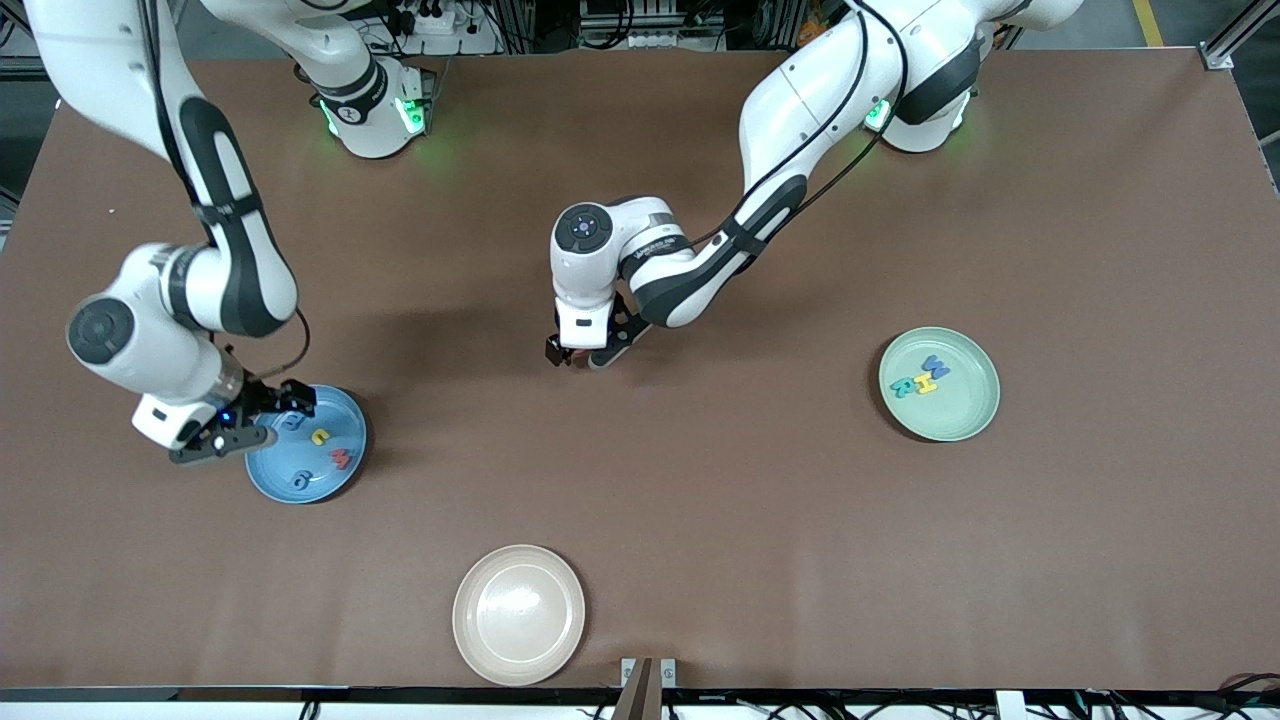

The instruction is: Sort upper and lower case letters into plates

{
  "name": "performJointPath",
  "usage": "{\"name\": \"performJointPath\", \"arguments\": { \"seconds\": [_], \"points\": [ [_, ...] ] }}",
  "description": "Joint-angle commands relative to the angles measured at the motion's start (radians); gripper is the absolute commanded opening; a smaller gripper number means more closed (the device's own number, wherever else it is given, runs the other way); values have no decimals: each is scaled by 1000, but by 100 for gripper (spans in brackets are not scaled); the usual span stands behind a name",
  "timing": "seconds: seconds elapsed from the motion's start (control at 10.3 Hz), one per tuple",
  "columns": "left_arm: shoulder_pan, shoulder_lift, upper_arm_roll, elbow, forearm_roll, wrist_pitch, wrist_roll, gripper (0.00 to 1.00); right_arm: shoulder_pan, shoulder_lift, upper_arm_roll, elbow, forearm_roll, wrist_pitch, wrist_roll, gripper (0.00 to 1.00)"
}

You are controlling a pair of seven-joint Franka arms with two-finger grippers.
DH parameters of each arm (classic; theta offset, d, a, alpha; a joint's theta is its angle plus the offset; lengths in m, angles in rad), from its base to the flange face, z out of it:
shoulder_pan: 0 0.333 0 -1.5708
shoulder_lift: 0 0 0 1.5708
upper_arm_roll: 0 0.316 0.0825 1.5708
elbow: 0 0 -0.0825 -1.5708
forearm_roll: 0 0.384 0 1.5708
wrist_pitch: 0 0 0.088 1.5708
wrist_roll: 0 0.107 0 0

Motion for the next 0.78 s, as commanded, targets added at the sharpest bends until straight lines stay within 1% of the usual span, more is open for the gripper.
{"name": "performJointPath", "arguments": {
  "seconds": [0.0, 0.19, 0.39, 0.49, 0.58, 0.68],
  "points": [
    [-31, 34, 17, 61, -27, 0, -4, 100, -41, -126, 3, -94, -16, -20, -79, 100],
    [-33, 43, 17, 68, -27, 0, -5, 100, -49, -160, 2, -42, -16, -106, -52, 100],
    [-39, 51, 26, 68, -27, -2, -4, 100, -48, -170, 3, 36, -16, -221, 55, 100],
    [-45, 51, 32, 68, -27, -2, -2, 100, -46, -184, 3, 65, -16, -258, 73, 100],
    [-44, 52, 32, 68, -27, -2, -1, 96, -46, -200, 2, 96, -17, -302, 97, 100],
    [-43, 52, 32, 68, -28, -3, 1, 89, -48, -206, 2, 131, -19, -353, 146, 100]
  ]
}}
